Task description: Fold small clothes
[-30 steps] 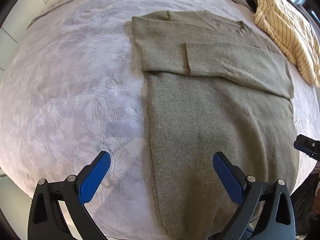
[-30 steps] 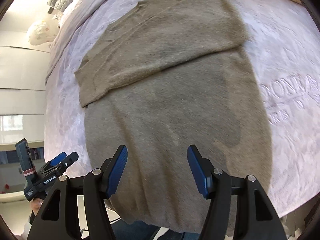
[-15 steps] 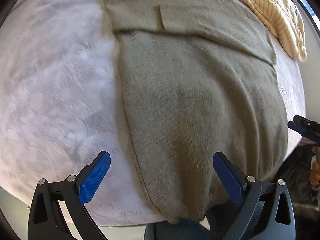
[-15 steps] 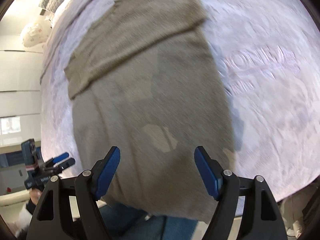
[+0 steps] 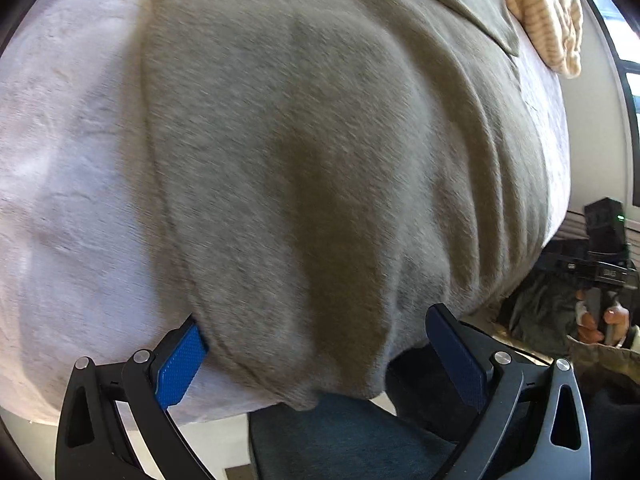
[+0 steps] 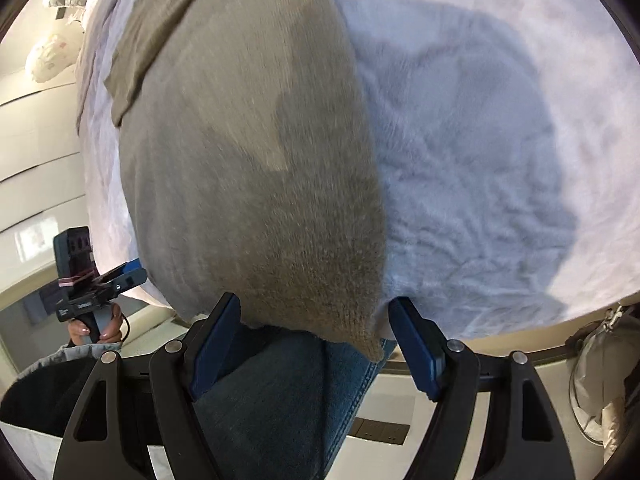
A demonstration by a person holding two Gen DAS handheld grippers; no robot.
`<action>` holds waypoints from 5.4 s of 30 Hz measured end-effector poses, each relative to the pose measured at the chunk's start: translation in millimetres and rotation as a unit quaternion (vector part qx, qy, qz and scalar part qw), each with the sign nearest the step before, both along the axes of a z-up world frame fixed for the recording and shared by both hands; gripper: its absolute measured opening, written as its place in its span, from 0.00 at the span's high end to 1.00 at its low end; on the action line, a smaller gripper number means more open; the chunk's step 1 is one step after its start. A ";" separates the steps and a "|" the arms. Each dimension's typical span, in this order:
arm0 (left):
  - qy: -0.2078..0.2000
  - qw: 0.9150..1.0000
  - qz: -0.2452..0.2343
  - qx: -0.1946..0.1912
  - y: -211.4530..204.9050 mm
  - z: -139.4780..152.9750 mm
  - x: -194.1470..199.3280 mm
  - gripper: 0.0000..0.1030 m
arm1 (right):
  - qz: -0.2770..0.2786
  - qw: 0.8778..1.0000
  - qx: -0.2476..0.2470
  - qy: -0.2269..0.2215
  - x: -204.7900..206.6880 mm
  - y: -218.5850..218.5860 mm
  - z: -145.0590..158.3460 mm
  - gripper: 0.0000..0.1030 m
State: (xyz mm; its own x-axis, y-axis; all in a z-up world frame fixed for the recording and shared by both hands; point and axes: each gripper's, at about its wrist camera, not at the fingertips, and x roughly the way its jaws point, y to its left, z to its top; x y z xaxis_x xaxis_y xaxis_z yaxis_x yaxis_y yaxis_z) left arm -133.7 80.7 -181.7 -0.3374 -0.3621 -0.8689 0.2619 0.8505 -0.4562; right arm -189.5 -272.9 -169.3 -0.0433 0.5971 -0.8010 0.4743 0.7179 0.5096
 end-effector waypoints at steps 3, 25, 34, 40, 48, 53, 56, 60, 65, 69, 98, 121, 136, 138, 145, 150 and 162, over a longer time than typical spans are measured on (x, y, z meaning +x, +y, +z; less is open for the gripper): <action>0.008 1.000 -0.015 -0.012 -8.1 -0.1 -10.9 0.00 | 0.012 1.000 0.004 0.003 2.7 8.3 -7.6 0.22; -0.055 0.977 0.120 -0.167 19.8 101.2 66.6 0.84 | -0.106 0.959 0.136 -0.227 98.2 -22.2 107.7 0.91; -0.158 0.953 0.182 -0.182 29.1 126.3 189.9 0.85 | -0.184 0.930 0.140 -0.285 213.8 -53.0 104.9 0.92; -0.190 0.949 0.210 -0.139 15.5 76.9 256.6 0.84 | -0.212 0.936 0.116 -0.254 283.9 -73.6 53.8 0.92; -0.227 0.945 0.232 -0.045 -0.1 35.1 293.9 0.57 | -0.263 0.939 0.103 -0.197 307.6 -85.2 -11.6 0.86; -0.318 0.928 0.192 -0.003 -11.2 43.0 293.1 0.14 | -0.175 0.954 -0.007 -0.243 317.4 -79.4 21.4 0.46; -0.311 0.937 0.158 0.011 -26.1 30.1 302.3 0.14 | -0.106 0.949 -0.122 -0.271 322.3 -75.9 45.4 0.46; -0.293 0.947 0.130 0.017 -44.9 12.1 314.7 0.14 | -0.042 0.944 -0.204 -0.257 329.8 -75.7 46.5 0.46; -0.296 0.949 0.111 0.016 -67.3 8.2 327.2 0.15 | -0.011 0.936 -0.232 -0.264 353.6 -64.5 35.6 0.46; -0.299 0.950 0.089 0.026 -82.9 6.4 335.7 0.56 | 0.036 0.932 -0.249 -0.262 366.4 -46.9 31.3 0.55; -0.355 0.917 0.150 0.102 -41.0 15.7 349.8 0.48 | 0.006 0.905 -0.353 -0.236 373.3 -55.7 35.2 0.75; -0.175 0.957 0.230 0.014 53.9 -11.4 176.1 0.17 | -0.266 0.952 -0.076 -0.132 112.1 -91.7 15.1 0.47; -0.214 0.962 0.166 0.037 40.8 -17.8 167.1 0.89 | -0.179 0.961 -0.162 -0.132 160.3 -70.9 2.4 0.90; -0.214 0.962 0.169 0.031 45.9 -20.1 163.9 0.89 | -0.185 0.962 -0.154 -0.131 159.8 -70.2 -5.3 0.90; -0.232 0.958 0.162 0.047 68.7 9.4 153.6 0.88 | -0.213 0.951 -0.186 -0.125 133.3 -76.4 27.5 0.85; -0.268 0.948 0.168 0.042 61.5 31.3 175.7 0.88 | -0.196 0.941 -0.210 -0.178 135.8 -75.9 55.9 0.85; -0.313 0.931 0.170 0.082 -8.1 4.3 269.5 0.88 | -0.081 0.944 -0.254 -0.194 244.0 -44.5 22.1 0.85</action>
State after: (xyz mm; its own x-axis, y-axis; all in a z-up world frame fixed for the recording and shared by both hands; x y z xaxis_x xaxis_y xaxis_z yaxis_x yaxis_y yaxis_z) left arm 135.8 72.6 -177.4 0.3635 -0.2004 -0.9098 0.1362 0.9775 -0.1609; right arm 54.5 -317.5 -147.2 0.3715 0.1060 -0.9223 0.4468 0.8504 0.2777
